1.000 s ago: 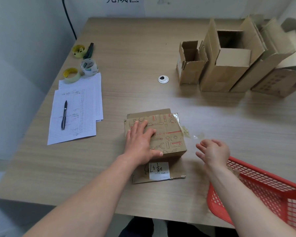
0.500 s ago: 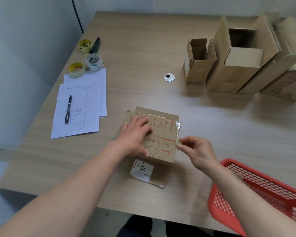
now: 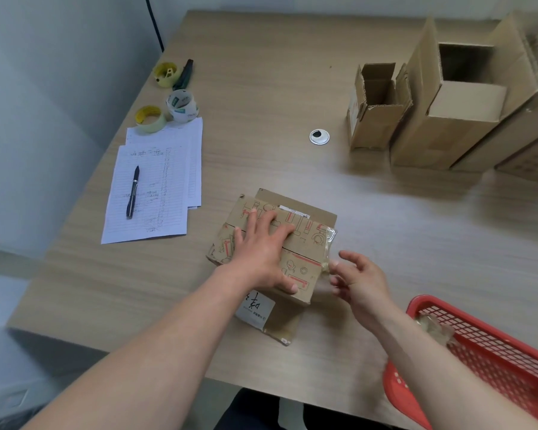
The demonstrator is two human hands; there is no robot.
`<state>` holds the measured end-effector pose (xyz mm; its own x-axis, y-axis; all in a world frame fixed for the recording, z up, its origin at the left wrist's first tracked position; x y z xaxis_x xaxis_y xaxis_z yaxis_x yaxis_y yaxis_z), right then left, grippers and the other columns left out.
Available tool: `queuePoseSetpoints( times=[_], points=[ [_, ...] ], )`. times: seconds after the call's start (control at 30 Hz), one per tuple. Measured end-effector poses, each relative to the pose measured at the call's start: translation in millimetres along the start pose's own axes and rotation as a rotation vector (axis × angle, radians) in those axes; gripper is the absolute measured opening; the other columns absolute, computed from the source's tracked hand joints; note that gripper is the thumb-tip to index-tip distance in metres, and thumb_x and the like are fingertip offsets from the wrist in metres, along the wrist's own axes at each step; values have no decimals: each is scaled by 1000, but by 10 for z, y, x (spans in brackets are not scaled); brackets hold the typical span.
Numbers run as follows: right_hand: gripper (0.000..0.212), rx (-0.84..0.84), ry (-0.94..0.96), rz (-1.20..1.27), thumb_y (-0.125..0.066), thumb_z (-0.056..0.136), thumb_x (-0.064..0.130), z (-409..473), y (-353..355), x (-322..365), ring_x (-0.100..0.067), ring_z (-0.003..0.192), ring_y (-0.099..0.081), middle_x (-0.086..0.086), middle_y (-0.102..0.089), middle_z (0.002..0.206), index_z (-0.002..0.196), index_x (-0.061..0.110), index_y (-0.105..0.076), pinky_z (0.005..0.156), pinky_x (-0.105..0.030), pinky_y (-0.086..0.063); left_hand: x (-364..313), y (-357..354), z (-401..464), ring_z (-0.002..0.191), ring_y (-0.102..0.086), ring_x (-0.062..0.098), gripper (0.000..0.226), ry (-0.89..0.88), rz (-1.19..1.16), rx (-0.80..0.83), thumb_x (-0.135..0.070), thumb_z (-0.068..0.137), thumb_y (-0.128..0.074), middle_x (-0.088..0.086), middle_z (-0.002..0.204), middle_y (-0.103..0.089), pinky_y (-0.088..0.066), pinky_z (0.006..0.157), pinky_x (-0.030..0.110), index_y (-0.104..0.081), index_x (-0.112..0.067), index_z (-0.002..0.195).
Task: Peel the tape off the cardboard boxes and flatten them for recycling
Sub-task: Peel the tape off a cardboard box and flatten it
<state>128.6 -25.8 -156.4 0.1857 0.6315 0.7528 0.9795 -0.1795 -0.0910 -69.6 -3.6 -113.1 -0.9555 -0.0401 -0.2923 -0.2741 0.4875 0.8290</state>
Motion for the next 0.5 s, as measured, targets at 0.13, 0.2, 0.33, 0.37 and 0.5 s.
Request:
queuePoseSetpoints(
  times=[0.13,0.2,0.33,0.37,0.5],
  points=[
    [13,-163,-120,311,-63,97,21,-154,-124,-122,-18,71,-59,-6,-59,86,93,11,-57,55,-28,-53,15,-4,-1,149,26,29,121,0,-11,-10,-56,54,-90,-5,163,7,6,119,62,-20,-40,151],
    [20,-185,-142,269,-69,93,28,-229,-228,-163,-21,81,-62,-5,-63,89,90,12,-58,66,-35,-52,16,-12,-3,149,26,29,121,4,-7,-16,-57,54,-90,-4,163,7,5,119,61,-21,-40,151],
    [18,-181,-83,164,-73,91,25,-266,-328,-188,-27,80,-72,-11,-73,89,88,11,-62,70,-41,-55,12,-9,-4,149,25,29,121,6,3,-17,-57,55,-89,-4,163,7,5,119,61,-20,-40,152],
    [16,-179,-49,136,-73,91,21,-251,-305,-172,-24,75,-72,-12,-73,87,87,9,-63,65,-37,-57,15,-8,-2,149,25,29,121,5,4,-16,-58,55,-89,-4,163,7,5,119,61,-20,-40,152],
    [13,-111,118,-165,-67,94,11,-165,-115,-46,-18,70,-65,-7,-68,75,82,6,-70,61,-31,-56,21,-9,-10,149,25,29,120,-3,1,-17,-58,55,-89,-4,164,7,5,119,60,-21,-40,152]
  ],
)
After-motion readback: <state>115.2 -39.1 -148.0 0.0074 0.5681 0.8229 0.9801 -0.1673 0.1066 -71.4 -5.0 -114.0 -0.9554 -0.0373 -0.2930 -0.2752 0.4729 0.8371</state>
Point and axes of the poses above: each hand's wrist, its own z-axis towards the middle knuckle, its own y-axis out of the back of the hand, x = y × z, the point moved 2 cm from there along z, towards the middle knuckle
